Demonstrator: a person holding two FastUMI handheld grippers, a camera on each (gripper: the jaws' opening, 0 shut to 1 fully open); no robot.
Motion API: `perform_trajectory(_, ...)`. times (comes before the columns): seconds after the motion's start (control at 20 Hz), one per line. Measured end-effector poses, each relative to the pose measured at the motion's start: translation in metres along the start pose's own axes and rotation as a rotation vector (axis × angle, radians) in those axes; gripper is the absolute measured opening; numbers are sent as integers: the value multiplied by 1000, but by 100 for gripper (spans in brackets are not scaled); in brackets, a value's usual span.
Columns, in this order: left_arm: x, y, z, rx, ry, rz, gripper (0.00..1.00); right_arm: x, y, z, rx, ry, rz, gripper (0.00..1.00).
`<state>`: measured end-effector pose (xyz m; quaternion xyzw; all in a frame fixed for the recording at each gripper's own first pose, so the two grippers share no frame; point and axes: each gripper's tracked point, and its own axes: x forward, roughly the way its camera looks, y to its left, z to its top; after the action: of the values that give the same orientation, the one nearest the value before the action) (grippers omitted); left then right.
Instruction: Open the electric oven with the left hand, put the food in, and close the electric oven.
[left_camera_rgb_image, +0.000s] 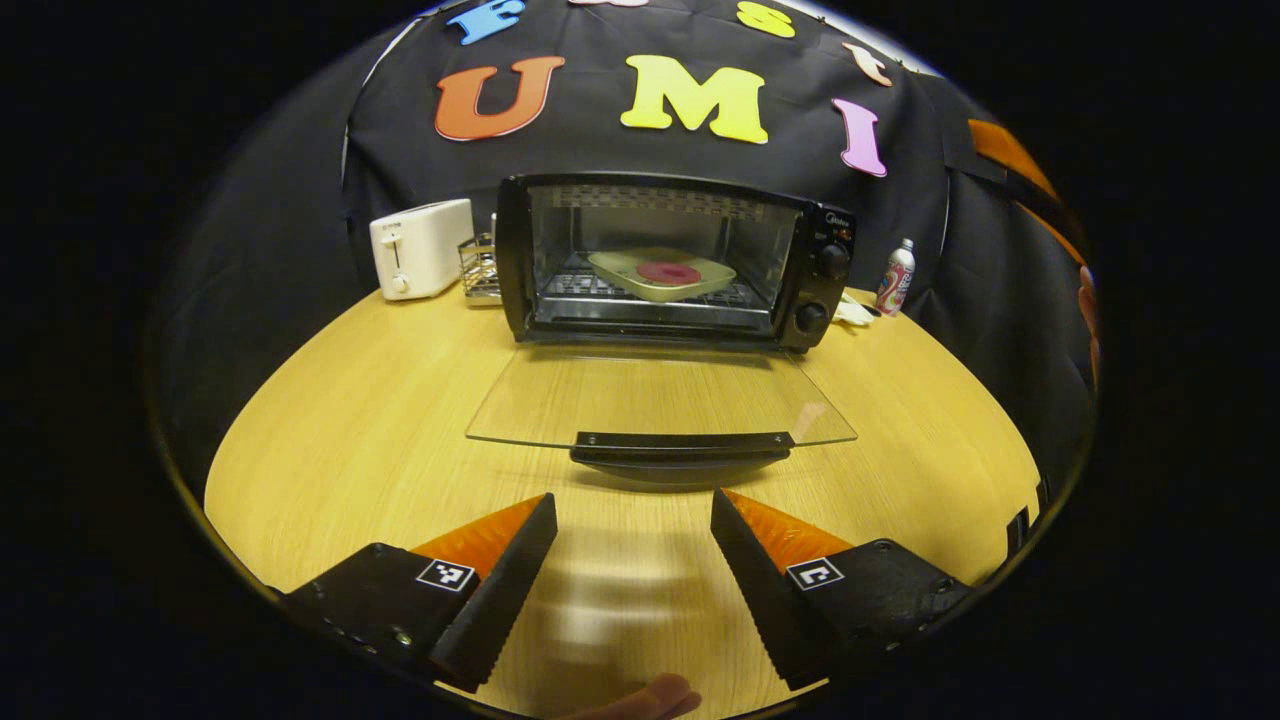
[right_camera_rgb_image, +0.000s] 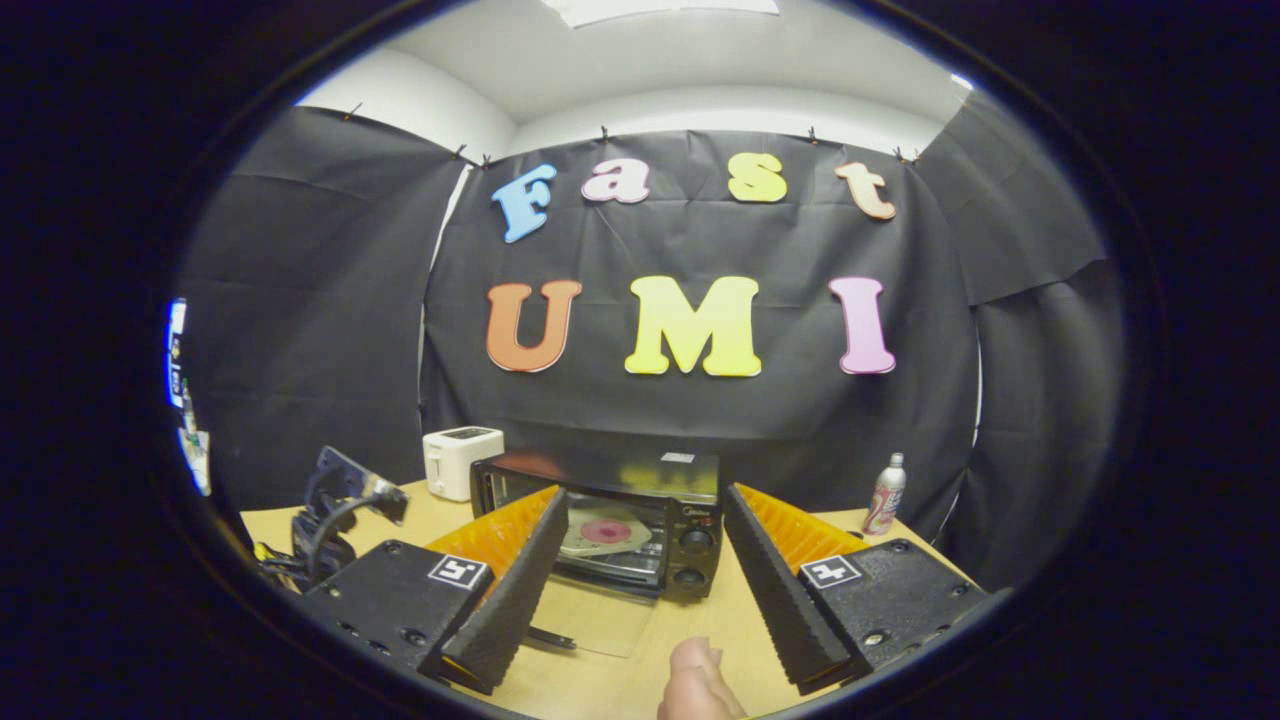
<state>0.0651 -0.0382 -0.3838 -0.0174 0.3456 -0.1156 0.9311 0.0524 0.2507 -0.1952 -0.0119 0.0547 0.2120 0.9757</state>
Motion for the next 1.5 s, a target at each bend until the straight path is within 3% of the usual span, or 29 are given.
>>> perform_trajectory(0.15,14,-10,-4,7,30,-9,97,-5,-15,12,-18,-28,-22,96)
perform_trajectory(0.7,37,-22,-11,15,83,1,96,-1,-70,-5,11,-26,-98,96)
perform_trajectory(1.5,25,-26,12,15,26,-32,96,1,-61,-17,32,-4,-69,96)
